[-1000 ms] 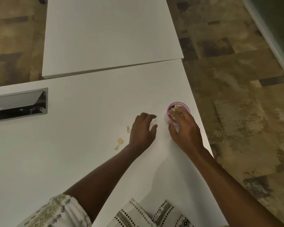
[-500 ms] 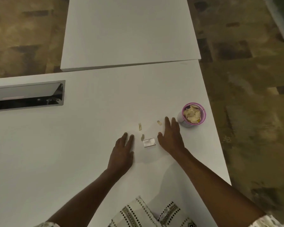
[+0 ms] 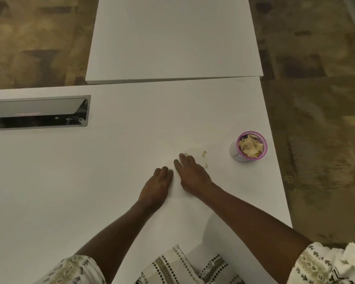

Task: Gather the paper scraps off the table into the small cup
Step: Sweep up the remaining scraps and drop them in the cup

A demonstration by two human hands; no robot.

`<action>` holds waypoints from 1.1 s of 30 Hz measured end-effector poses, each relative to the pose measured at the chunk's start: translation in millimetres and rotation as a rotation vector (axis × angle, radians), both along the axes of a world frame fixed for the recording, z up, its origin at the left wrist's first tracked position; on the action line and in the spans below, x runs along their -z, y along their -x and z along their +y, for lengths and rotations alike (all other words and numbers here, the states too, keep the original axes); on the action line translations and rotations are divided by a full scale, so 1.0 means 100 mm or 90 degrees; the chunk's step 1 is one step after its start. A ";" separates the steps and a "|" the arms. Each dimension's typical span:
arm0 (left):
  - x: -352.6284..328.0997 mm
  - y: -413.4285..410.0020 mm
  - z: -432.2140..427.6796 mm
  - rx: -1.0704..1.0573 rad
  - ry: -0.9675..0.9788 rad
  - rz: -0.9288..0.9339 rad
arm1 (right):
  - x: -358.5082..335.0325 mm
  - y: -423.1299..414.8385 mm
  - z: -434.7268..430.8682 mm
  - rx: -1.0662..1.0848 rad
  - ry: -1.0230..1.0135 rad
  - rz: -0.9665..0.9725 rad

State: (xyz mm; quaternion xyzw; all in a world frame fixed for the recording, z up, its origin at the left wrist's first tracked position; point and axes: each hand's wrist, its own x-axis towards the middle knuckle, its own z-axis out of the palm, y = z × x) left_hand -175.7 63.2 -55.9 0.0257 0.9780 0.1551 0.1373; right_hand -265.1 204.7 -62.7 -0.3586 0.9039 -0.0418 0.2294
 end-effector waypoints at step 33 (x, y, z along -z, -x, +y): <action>0.08 -0.03 -0.21 0.138 -0.002 0.012 | -0.02 0.04 0.83 0.113 0.112 -0.081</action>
